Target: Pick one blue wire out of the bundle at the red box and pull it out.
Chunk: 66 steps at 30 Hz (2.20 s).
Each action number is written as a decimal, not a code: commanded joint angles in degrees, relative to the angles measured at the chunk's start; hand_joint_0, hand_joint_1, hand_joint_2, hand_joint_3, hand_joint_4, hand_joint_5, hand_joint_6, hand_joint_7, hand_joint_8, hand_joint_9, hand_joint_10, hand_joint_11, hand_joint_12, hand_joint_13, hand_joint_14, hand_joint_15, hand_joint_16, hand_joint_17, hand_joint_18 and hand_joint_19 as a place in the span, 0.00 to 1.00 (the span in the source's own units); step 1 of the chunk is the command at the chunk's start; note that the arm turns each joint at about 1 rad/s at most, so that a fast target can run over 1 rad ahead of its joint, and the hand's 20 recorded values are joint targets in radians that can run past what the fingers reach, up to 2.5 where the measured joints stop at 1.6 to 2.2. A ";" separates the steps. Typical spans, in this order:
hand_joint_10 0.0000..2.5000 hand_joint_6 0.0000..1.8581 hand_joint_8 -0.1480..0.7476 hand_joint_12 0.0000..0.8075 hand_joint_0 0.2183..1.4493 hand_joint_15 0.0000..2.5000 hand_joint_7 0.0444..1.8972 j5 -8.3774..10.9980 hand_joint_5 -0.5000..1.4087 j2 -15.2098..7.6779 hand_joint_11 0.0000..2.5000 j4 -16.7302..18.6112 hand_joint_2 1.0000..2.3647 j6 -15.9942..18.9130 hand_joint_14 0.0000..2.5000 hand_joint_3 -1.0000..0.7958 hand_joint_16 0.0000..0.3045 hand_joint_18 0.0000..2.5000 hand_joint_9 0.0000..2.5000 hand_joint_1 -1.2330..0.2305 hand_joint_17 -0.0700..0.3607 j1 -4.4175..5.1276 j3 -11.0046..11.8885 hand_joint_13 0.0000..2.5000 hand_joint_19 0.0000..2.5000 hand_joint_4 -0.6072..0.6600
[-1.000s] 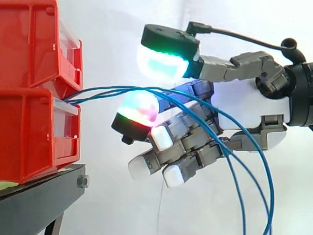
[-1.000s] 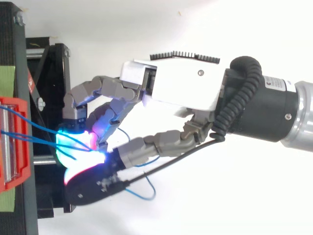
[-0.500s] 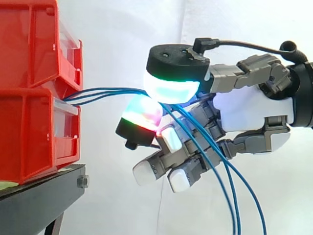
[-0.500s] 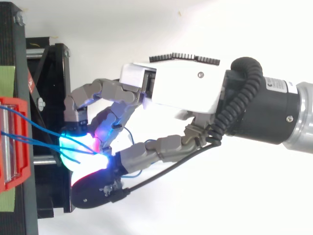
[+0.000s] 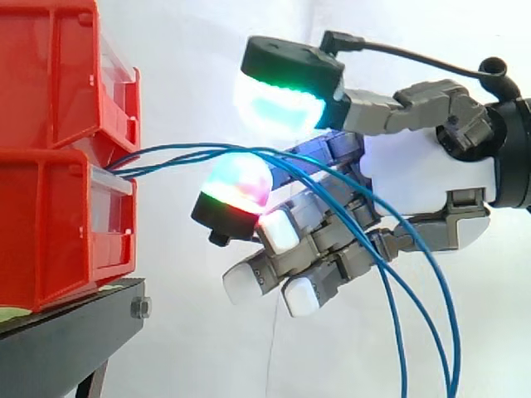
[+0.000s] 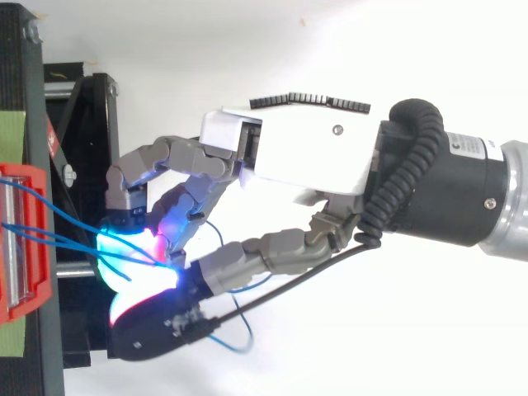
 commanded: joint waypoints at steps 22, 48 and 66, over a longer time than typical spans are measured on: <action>0.01 0.48 0.63 0.57 0.37 0.13 0.56 0.02 0.17 -0.08 0.28 -0.27 0.00 -0.12 0.00 0.28 0.18 0.36 0.38 0.23 0.45 -0.02 0.04 0.34 0.17 0.74; 0.01 0.46 0.62 0.57 0.30 0.14 0.64 -0.60 0.20 0.01 0.26 -0.54 0.00 -0.12 0.00 0.28 0.17 0.38 0.44 0.29 0.44 -0.37 0.04 0.38 0.18 0.70; 0.01 0.48 0.64 0.59 0.37 0.15 0.64 -0.77 0.18 0.01 0.43 -0.27 0.01 -0.21 0.00 0.42 0.18 0.37 0.46 0.24 0.45 -0.19 0.04 0.37 0.19 0.62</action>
